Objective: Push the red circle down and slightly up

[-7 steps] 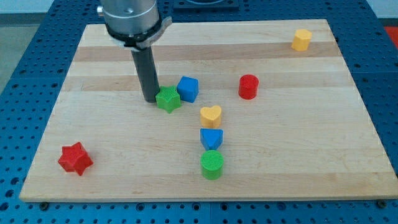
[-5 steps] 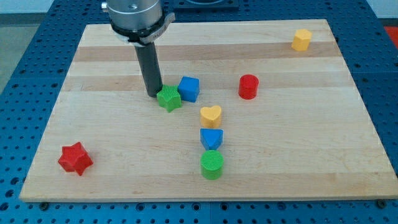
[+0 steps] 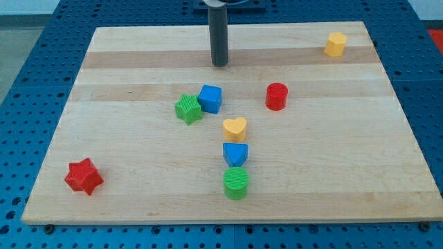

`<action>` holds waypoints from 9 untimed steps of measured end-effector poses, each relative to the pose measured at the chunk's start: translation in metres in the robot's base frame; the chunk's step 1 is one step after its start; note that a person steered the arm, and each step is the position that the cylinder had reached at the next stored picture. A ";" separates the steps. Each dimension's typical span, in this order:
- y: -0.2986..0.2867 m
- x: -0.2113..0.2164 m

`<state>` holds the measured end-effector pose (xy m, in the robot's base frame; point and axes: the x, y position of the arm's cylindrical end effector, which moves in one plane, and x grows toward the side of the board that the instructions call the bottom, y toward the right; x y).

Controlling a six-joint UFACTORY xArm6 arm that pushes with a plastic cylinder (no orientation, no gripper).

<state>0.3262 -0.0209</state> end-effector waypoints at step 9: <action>0.100 0.116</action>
